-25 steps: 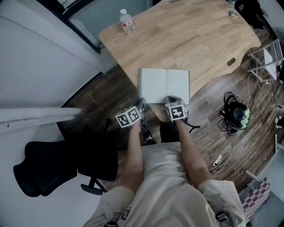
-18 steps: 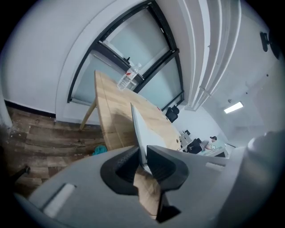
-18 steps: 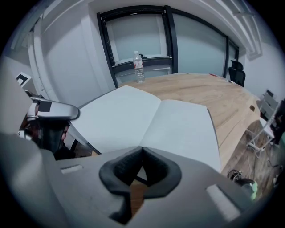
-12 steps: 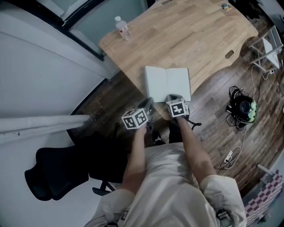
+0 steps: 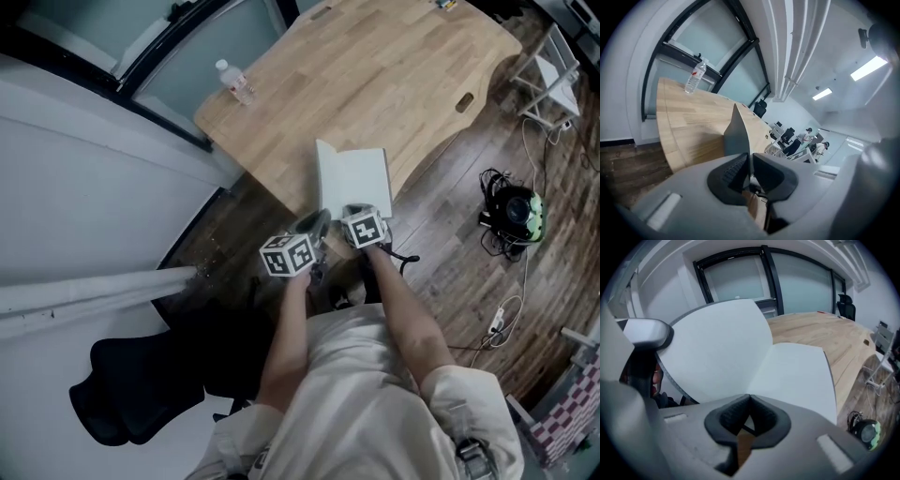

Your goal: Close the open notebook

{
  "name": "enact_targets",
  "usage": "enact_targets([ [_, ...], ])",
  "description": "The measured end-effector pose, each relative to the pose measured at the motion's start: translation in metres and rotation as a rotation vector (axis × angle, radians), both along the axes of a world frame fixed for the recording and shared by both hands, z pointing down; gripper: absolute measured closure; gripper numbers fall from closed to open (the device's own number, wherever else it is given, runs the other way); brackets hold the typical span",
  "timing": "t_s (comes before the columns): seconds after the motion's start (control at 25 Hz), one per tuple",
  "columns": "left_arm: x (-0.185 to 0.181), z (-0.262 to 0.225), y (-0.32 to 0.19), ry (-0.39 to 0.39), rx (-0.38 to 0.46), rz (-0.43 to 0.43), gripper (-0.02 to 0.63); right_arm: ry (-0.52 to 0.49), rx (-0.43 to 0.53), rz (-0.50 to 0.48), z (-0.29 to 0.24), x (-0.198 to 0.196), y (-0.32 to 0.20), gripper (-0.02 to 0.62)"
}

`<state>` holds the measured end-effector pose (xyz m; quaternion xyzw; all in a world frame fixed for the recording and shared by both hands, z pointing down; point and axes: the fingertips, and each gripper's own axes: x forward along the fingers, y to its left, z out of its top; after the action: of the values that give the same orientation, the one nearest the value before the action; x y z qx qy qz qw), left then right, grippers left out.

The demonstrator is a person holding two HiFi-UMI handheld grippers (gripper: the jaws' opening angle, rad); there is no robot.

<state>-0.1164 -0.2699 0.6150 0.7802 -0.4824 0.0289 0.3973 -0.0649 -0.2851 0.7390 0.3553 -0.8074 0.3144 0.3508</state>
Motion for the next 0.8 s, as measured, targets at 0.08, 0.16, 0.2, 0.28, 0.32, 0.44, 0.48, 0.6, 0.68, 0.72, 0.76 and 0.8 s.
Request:
enact_targets([
  [0.08,0.007,0.001,-0.002,-0.002,0.000,0.017,0.565,-0.014,0.007,-0.010,0.000,-0.002,0.000,0.594],
  [0.16,0.009,0.003,-0.002,0.001,-0.008,0.019,0.565,-0.027,0.007,-0.013,0.000,-0.002,0.001,0.594],
  [0.2,0.010,0.004,-0.003,0.005,-0.013,0.017,0.565,-0.033,0.007,-0.017,0.001,-0.002,0.001,0.594],
  [0.28,0.014,0.004,-0.003,0.009,-0.019,0.015,0.565,-0.040,0.005,-0.021,0.002,-0.001,0.002,0.594],
  [0.32,0.015,0.004,-0.004,0.007,-0.020,0.014,0.565,-0.045,0.005,-0.017,0.001,0.000,0.001,0.594],
  [0.44,0.015,0.003,-0.004,-0.002,-0.023,0.007,0.565,-0.099,0.015,0.029,-0.003,0.004,0.001,0.594],
  [0.48,0.016,0.003,-0.003,-0.005,-0.024,0.004,0.565,-0.133,0.036,0.054,-0.007,0.007,0.002,0.594],
  [0.6,0.016,0.003,-0.004,-0.016,-0.022,0.005,0.566,-0.191,0.138,0.062,-0.024,0.016,0.004,0.594],
  [0.68,0.016,0.002,-0.005,-0.023,-0.024,0.007,0.566,-0.165,0.163,0.049,-0.025,0.024,0.004,0.594],
  [0.72,0.019,0.001,-0.005,-0.025,-0.023,0.011,0.566,-0.162,0.172,0.059,-0.026,0.029,0.003,0.594],
  [0.76,0.022,0.001,-0.006,-0.026,-0.021,0.018,0.565,-0.164,0.185,0.071,-0.029,0.034,0.002,0.594],
  [0.8,0.026,0.001,-0.007,-0.027,-0.018,0.026,0.565,-0.166,0.197,0.078,-0.030,0.039,0.001,0.594],
])
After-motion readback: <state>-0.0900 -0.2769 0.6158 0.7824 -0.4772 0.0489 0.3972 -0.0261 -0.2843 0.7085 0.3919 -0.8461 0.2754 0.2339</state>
